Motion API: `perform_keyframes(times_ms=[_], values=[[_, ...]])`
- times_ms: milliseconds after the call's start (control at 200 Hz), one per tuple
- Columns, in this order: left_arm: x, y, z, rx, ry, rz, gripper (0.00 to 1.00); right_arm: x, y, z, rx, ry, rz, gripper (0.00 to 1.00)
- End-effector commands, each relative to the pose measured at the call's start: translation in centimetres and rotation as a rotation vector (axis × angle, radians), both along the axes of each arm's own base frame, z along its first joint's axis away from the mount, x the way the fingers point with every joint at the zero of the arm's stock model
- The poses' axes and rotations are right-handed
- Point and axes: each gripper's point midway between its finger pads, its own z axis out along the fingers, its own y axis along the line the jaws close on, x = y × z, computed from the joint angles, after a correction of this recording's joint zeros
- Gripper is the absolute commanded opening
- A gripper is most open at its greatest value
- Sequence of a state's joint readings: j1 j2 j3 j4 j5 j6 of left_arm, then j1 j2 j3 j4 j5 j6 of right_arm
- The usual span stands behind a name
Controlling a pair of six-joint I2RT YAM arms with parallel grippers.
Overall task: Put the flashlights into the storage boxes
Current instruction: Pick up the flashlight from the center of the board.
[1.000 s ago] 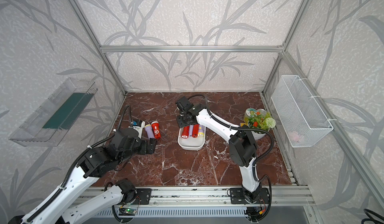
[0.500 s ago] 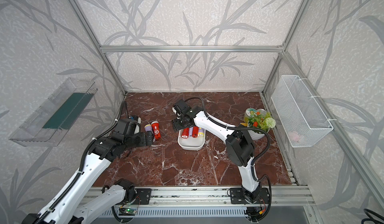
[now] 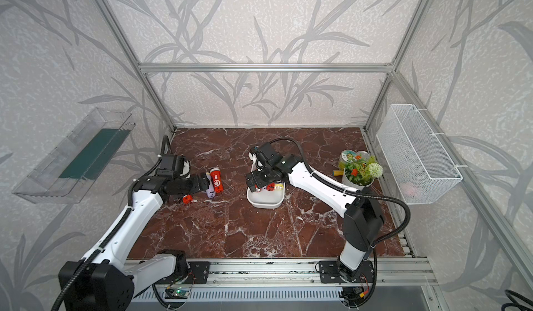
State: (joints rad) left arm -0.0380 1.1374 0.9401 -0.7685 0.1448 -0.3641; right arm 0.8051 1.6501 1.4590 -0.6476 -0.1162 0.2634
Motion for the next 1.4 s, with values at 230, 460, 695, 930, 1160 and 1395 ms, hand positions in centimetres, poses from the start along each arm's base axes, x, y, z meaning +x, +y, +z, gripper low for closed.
perform_keyframes(times_ms=[230, 460, 695, 930, 1160, 1395], values=[[1.1, 4.5, -2.2, 0.009, 0.145, 0.102, 0.98, -3.9, -0.6, 4.5, 0.219, -0.043, 0.077, 0.99], [1.2, 5.6, -3.7, 0.063, 0.225, 0.119, 0.95, -4.5, -0.8, 3.6, 0.219, -0.028, 0.09, 0.99], [0.8, 7.3, -4.1, 0.156, 0.263, 0.142, 0.93, -4.5, -1.4, 3.9, 0.218, -0.059, 0.083, 0.99], [0.9, 8.2, -5.5, 0.187, 0.324, 0.162, 0.92, -4.8, -0.9, 3.8, 0.247, -0.044, 0.093, 0.99], [2.2, 8.3, -6.4, 0.156, 0.354, 0.177, 0.9, -5.9, -0.1, 5.8, 0.33, -0.027, 0.139, 0.99], [2.6, 8.6, -7.8, 0.15, 0.383, 0.199, 0.89, -7.1, 0.5, 6.9, 0.357, -0.036, 0.178, 0.99]])
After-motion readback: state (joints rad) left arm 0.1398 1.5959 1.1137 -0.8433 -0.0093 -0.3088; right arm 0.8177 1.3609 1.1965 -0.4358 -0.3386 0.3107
